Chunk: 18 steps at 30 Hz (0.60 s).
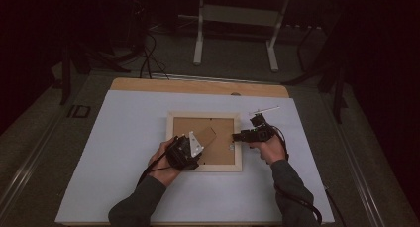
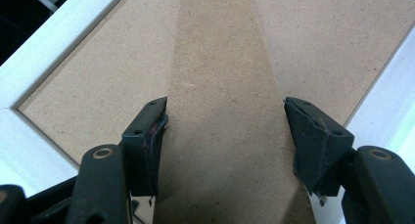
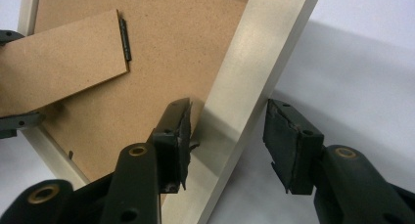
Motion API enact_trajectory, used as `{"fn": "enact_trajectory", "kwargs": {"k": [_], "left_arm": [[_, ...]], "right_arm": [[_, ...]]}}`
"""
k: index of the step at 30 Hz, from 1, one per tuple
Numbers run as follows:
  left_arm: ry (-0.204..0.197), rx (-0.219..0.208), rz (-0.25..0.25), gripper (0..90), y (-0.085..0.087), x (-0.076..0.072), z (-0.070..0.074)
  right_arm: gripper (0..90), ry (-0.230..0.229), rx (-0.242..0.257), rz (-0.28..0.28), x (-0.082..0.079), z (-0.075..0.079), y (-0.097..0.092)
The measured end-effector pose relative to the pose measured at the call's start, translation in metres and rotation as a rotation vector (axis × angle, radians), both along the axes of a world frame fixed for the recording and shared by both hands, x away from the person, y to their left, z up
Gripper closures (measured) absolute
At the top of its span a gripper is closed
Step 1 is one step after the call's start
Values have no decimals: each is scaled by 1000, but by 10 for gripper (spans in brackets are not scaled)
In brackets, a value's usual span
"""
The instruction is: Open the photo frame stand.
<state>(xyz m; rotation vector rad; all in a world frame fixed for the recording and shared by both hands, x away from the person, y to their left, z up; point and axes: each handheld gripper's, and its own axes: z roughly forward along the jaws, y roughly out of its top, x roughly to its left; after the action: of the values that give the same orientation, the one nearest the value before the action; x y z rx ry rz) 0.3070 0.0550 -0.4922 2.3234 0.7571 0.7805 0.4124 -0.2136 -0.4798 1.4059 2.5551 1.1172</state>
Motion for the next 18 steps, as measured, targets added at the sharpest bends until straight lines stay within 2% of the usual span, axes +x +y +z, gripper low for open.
{"fn": "enact_trajectory", "kwargs": {"k": [5,13,16,18], "left_arm": [[-19,6,-7,376,0,-2,0],[-36,-3,-21,375,1,-2,-1],[-28,-10,-24,375,2,-1,0],[-6,-29,-26,374,4,0,0]], "right_arm": [[517,25,35,3,4,-3,-3],[564,64,94,-4,4,-5,-8],[565,54,93,-11,2,-3,-9],[566,49,92,-13,1,-3,-9]]}}
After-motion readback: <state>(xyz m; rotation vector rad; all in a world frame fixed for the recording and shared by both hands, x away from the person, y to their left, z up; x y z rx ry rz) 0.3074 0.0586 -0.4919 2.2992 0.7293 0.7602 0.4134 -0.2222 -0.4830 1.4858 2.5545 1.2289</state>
